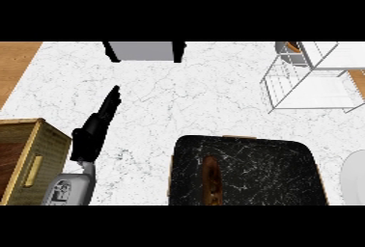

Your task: Pick the bell pepper from the tray and place it in the tiered shelf

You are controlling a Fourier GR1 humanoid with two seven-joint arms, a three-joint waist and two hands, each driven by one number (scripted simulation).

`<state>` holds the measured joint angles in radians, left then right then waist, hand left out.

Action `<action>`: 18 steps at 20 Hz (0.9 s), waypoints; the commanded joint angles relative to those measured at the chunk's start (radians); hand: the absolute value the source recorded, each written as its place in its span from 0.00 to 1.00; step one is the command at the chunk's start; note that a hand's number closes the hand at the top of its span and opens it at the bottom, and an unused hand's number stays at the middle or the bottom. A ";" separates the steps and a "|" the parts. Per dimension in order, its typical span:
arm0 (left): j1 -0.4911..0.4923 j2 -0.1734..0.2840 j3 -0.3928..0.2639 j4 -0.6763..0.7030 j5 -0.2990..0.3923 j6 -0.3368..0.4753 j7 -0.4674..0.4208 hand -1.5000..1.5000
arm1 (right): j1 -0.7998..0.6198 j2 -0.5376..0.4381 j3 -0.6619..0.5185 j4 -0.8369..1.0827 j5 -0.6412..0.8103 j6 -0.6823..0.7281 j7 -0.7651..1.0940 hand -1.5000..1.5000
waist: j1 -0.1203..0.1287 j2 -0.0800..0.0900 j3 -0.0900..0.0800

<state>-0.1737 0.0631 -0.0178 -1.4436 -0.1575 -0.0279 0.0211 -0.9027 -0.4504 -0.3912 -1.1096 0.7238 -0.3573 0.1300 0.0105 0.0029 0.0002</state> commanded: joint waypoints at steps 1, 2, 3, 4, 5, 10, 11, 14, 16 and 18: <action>0.025 0.002 -0.010 0.014 -0.016 0.002 -0.048 0.50 | 0.036 -0.081 0.028 0.099 0.172 -0.037 0.109 1.00 | -0.001 0.003 -0.002; 0.046 0.021 -0.008 0.001 -0.016 -0.012 -0.040 0.50 | 0.031 -0.063 0.033 0.111 0.209 -0.084 0.147 1.00 | 0.005 0.001 -0.002; 0.007 -0.001 0.000 0.004 -0.007 0.007 -0.011 0.50 | 0.055 -0.075 0.006 0.095 0.191 -0.101 0.143 0.00 | -0.006 -0.001 -0.001; 0.013 0.013 0.012 -0.017 -0.006 0.008 -0.001 0.50 | 0.007 -0.079 0.010 0.118 0.200 -0.105 0.173 0.00 | 0.000 -0.001 -0.001; -0.014 0.000 0.011 0.010 -0.003 0.010 -0.002 0.50 | 0.073 -0.052 -0.005 0.134 0.190 -0.157 0.140 0.00 | -0.004 0.000 0.000; 0.012 -0.014 -0.013 -0.039 -0.019 0.018 0.039 0.50 | 0.067 -0.076 -0.015 0.055 0.107 -0.068 0.195 0.00 | -0.009 -0.004 0.000; 0.038 -0.008 -0.009 -0.025 0.005 -0.010 -0.011 0.50 | 0.078 -0.066 -0.018 0.049 0.092 -0.095 0.176 0.00 | -0.008 -0.003 0.000; -0.016 0.004 0.010 -0.039 0.008 -0.007 0.068 0.50 | 0.152 -0.025 -0.051 -0.032 -0.012 -0.097 0.116 0.00 | -0.017 -0.007 0.000; 0.044 -0.002 -0.028 -0.105 -0.008 -0.014 0.063 0.50 | 0.083 -0.090 -0.098 0.046 -0.085 -0.053 0.073 0.00 | -0.004 -0.005 0.000; 0.055 0.005 -0.002 -0.055 -0.004 -0.006 0.005 0.50 | 0.071 -0.096 -0.083 0.024 -0.115 -0.007 0.083 0.00 | -0.005 -0.004 0.000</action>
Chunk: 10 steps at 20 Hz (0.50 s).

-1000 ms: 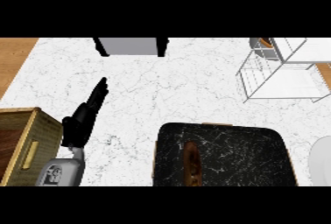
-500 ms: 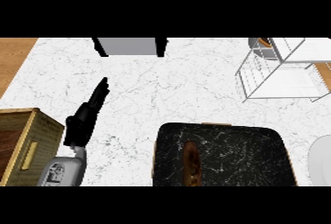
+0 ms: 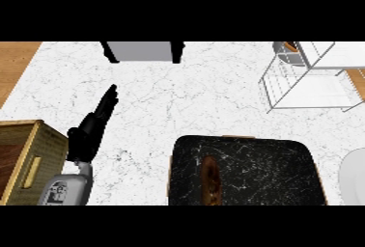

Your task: Pick the bell pepper from the tray and place it in the tiered shelf

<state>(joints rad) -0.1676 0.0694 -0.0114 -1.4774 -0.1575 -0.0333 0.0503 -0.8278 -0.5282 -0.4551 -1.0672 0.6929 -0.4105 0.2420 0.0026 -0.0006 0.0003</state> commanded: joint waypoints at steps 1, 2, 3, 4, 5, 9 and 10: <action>-0.011 0.003 0.007 0.017 -0.001 -0.002 -0.010 0.50 | 0.004 -0.003 0.021 -0.103 -0.059 0.079 0.064 0.00 | -0.004 -0.001 -0.001; -0.046 0.001 0.027 0.104 -0.006 0.012 -0.082 0.50 | -0.054 -0.044 -0.027 0.021 -0.112 0.069 -0.029 0.00 | 0.000 0.003 0.000; -0.069 0.007 0.021 -0.004 0.014 -0.005 0.055 0.50 | 0.004 -0.012 -0.006 -0.071 -0.125 0.096 -0.001 0.00 | -0.003 -0.001 0.000; 0.012 -0.001 -0.003 0.024 -0.004 -0.008 -0.030 0.50 | -0.010 -0.061 -0.028 -0.033 -0.154 0.120 -0.033 0.00 | 0.001 0.000 0.000; -0.040 0.005 0.009 -0.041 0.009 -0.006 0.063 0.50 | 0.004 -0.026 -0.005 -0.059 -0.138 0.087 0.002 0.00 | 0.001 0.000 0.000; 0.040 0.001 0.001 0.011 0.006 -0.015 -0.037 0.50 | -0.061 -0.062 -0.071 -0.134 -0.197 0.080 0.095 0.00 | -0.001 -0.003 -0.001; 0.045 -0.017 -0.027 -0.007 -0.031 0.016 -0.022 0.50 | -0.059 -0.060 -0.113 -0.120 -0.239 0.051 0.049 0.00 | 0.001 -0.002 0.000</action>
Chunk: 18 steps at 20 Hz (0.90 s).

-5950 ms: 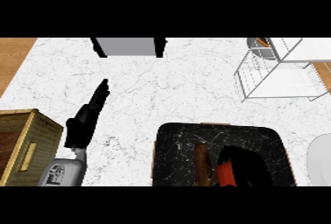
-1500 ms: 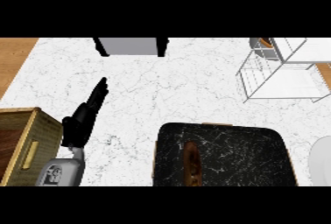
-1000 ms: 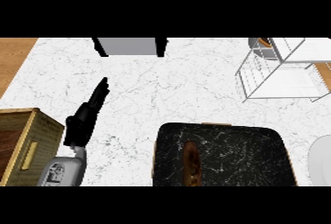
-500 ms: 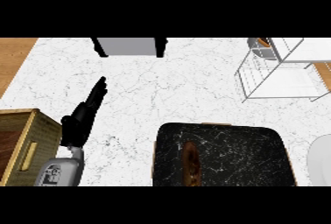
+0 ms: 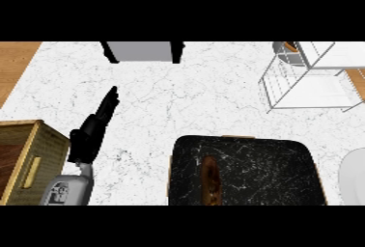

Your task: Pick the bell pepper from the tray and place it in the tiered shelf

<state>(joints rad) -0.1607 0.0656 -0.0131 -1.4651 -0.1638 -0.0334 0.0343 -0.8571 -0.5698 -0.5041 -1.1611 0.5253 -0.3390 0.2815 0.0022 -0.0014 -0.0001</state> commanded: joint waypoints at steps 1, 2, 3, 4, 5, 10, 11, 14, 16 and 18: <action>-0.003 -0.004 0.000 -0.002 0.006 -0.004 0.010 0.50 | -0.032 -0.018 -0.097 -0.033 -0.105 -0.027 0.016 0.00 | -0.004 -0.001 0.000; -0.002 -0.015 -0.001 0.007 -0.001 0.013 0.012 0.50 | -0.036 0.011 -0.094 -0.078 -0.103 -0.057 0.063 0.00 | -0.006 -0.002 0.000; -0.018 -0.001 0.015 0.046 -0.015 0.024 -0.028 0.50 | -0.031 -0.052 -0.150 -0.069 -0.137 -0.038 0.052 0.00 | -0.015 -0.001 0.000; 0.010 0.007 0.010 0.026 0.010 -0.014 -0.022 0.50 | -0.065 -0.081 -0.132 -0.059 -0.113 -0.040 0.099 0.00 | -0.003 0.000 0.000; 0.022 -0.020 -0.007 -0.005 -0.007 0.020 -0.018 0.50 | 0.017 -0.078 -0.186 -0.075 -0.152 -0.049 0.055 0.00 | -0.008 -0.001 0.000; -0.002 -0.006 0.021 0.025 0.005 0.016 -0.006 0.50 | 0.068 -0.260 -0.275 -0.090 -0.206 0.113 0.250 0.00 | -0.027 -0.004 0.000; 0.021 0.032 0.032 -0.015 0.024 -0.023 -0.008 0.50 | 0.126 -0.252 -0.302 -0.100 -0.229 0.147 0.280 0.00 | -0.030 -0.007 0.000; 0.008 0.011 0.031 0.004 0.016 0.000 -0.003 0.50 | 0.187 -0.375 -0.363 -0.055 -0.268 0.269 0.318 0.00 | -0.030 -0.005 0.001; 0.005 0.030 0.053 0.018 0.022 -0.004 -0.013 0.50 | 0.276 -0.409 -0.438 -0.054 -0.334 0.364 0.287 0.00 | -0.037 -0.005 0.001; 0.031 0.020 0.035 -0.007 0.010 0.004 -0.012 0.50 | 0.382 -0.417 -0.519 -0.069 -0.388 0.446 0.233 0.00 | -0.041 -0.006 0.002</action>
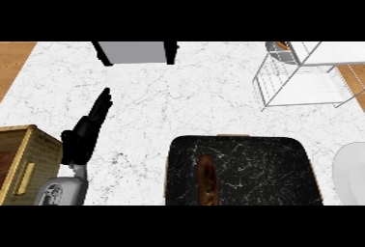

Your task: Pick the bell pepper from the tray and place it in the tiered shelf

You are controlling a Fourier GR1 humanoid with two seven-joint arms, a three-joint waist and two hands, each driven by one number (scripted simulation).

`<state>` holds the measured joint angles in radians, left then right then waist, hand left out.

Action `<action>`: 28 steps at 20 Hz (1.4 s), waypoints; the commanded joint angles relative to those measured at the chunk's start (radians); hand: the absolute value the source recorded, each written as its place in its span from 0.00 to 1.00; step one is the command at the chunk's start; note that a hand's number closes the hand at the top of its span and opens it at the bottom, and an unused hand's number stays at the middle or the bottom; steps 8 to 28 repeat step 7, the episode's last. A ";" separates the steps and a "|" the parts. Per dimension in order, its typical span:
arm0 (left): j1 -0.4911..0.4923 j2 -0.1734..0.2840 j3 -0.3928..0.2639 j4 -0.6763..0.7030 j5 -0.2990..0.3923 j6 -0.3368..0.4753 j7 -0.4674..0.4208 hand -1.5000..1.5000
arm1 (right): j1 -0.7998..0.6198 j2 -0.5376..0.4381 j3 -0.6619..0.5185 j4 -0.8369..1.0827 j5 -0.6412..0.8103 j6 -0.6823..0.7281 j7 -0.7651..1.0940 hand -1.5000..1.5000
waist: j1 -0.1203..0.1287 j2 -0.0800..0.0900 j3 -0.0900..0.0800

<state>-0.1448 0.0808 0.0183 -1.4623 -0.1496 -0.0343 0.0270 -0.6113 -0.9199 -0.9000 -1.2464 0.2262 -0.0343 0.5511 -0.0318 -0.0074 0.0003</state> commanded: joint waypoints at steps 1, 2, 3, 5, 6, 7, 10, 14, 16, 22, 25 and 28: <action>0.038 -0.013 -0.018 -0.051 -0.025 0.028 0.007 0.50 | 0.178 -0.092 -0.119 -0.005 -0.070 0.177 -0.021 0.00 | -0.004 -0.002 0.001; -0.003 -0.012 -0.016 -0.001 -0.019 0.014 0.005 0.50 | 0.217 -0.079 -0.185 -0.046 -0.118 0.202 -0.031 0.00 | -0.008 0.000 0.000; 0.014 -0.009 -0.009 -0.004 -0.016 0.016 0.007 0.50 | 0.268 -0.079 -0.194 0.067 -0.103 0.236 -0.156 0.00 | -0.007 0.002 0.002; 0.026 0.014 0.007 0.001 0.006 -0.016 -0.050 0.50 | 0.326 -0.077 -0.302 0.076 -0.178 0.303 -0.158 0.00 | -0.004 0.001 0.001; 0.067 -0.050 -0.066 -0.065 -0.039 0.029 0.009 0.50 | 0.330 -0.136 -0.307 0.102 -0.164 0.298 -0.162 0.00 | 0.013 0.003 0.001; -0.058 -0.006 -0.004 -0.001 -0.005 0.003 0.045 0.50 | 0.337 -0.161 -0.327 0.145 -0.187 0.326 -0.167 0.00 | 0.010 0.005 0.000; -0.058 -0.006 -0.004 -0.001 -0.005 0.003 0.045 0.50 | 0.337 -0.161 -0.327 0.145 -0.187 0.326 -0.167 0.00 | 0.010 0.005 0.000; -0.058 -0.006 -0.004 -0.001 -0.005 0.003 0.045 0.50 | 0.337 -0.161 -0.327 0.145 -0.187 0.326 -0.167 0.00 | 0.010 0.005 0.000; -0.058 -0.006 -0.004 -0.001 -0.005 0.003 0.045 0.50 | 0.337 -0.161 -0.327 0.145 -0.187 0.326 -0.167 0.00 | 0.010 0.005 0.000; -0.058 -0.006 -0.004 -0.001 -0.005 0.003 0.045 0.50 | 0.337 -0.161 -0.327 0.145 -0.187 0.326 -0.167 0.00 | 0.010 0.005 0.000; -0.058 -0.006 -0.004 -0.001 -0.005 0.003 0.045 0.50 | 0.337 -0.161 -0.327 0.145 -0.187 0.326 -0.167 0.00 | 0.010 0.005 0.000; -0.058 -0.006 -0.004 -0.001 -0.005 0.003 0.045 0.50 | 0.337 -0.161 -0.327 0.145 -0.187 0.326 -0.167 0.00 | 0.010 0.005 0.000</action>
